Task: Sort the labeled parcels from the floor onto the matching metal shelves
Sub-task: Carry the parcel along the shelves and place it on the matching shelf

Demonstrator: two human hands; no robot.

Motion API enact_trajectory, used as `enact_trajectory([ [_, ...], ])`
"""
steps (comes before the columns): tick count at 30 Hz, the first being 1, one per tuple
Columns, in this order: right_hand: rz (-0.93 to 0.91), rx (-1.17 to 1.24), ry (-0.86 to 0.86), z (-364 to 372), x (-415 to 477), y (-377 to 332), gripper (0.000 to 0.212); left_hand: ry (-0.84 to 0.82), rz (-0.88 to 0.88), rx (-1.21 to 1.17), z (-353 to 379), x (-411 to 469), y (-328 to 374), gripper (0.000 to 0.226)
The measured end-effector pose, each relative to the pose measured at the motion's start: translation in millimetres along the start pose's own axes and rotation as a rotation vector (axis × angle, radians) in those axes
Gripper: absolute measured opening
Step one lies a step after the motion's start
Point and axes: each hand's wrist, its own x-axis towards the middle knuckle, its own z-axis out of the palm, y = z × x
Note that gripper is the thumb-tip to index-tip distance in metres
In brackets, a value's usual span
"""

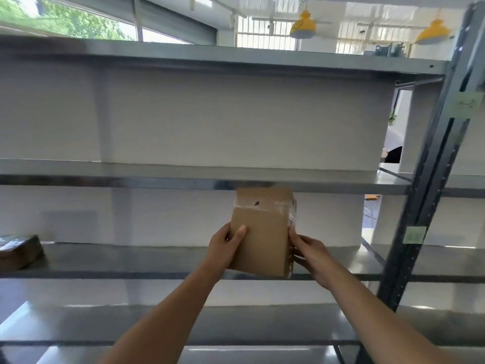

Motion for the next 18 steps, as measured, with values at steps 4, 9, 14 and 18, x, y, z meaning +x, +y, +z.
enact_trajectory([
  [4, -0.008, 0.033, -0.004, 20.2, -0.7, 5.1, 0.071, 0.08, 0.038, -0.016, -20.4, -5.1, -8.8, 0.034],
  [9, -0.024, -0.065, -0.002, 28.0, -7.7, -4.6, 0.074, 0.15, 0.01, -0.064, -26.4, -6.4, -8.5, 0.047],
  [14, -0.104, -0.083, -0.014, 27.3, -14.1, -11.5, 0.069, 0.213, 0.025, -0.092, -13.8, -7.1, -6.2, 0.038],
  [18, -0.11, 0.011, -0.031, 25.9, -17.9, -16.4, 0.05, 0.243, -0.026, -0.174, -1.9, -8.6, -5.4, 0.018],
])
